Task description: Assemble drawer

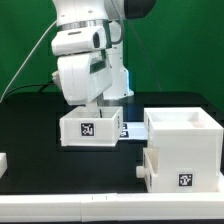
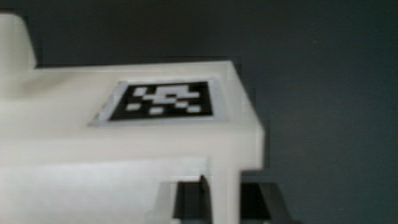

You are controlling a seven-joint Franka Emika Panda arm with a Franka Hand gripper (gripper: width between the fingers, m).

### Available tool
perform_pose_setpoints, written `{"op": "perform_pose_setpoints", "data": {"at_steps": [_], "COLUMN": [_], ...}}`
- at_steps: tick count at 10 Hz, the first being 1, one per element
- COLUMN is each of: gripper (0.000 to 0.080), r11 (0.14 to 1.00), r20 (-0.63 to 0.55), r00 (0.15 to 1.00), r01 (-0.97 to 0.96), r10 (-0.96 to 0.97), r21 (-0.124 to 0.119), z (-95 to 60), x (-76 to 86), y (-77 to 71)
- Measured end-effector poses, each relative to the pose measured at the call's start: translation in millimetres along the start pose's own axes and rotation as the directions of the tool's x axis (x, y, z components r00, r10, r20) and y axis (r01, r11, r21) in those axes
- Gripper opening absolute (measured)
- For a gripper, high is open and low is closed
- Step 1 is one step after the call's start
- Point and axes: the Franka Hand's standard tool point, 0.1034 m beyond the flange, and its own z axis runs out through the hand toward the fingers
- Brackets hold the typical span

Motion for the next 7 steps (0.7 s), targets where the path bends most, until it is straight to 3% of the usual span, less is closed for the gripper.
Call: {"op": "perform_pose_setpoints", "data": {"at_steps": [3, 5, 7], "gripper": [0.0037, 0.0037, 0.0037], "r11": [0.998, 0.992, 0.989], "r20": [0.006, -0.004, -0.009], "r00": [0.998, 0.992, 0.989], "r01": [0.068, 0.123, 0.146], "r10": [-0.068, -0.123, -0.146], "r21": [0.004, 0.013, -0.003], "z": [9.6, 24.5, 27.4], "x": [5.2, 23.2, 33.9], "y": [3.8, 22.5, 26.3]}}
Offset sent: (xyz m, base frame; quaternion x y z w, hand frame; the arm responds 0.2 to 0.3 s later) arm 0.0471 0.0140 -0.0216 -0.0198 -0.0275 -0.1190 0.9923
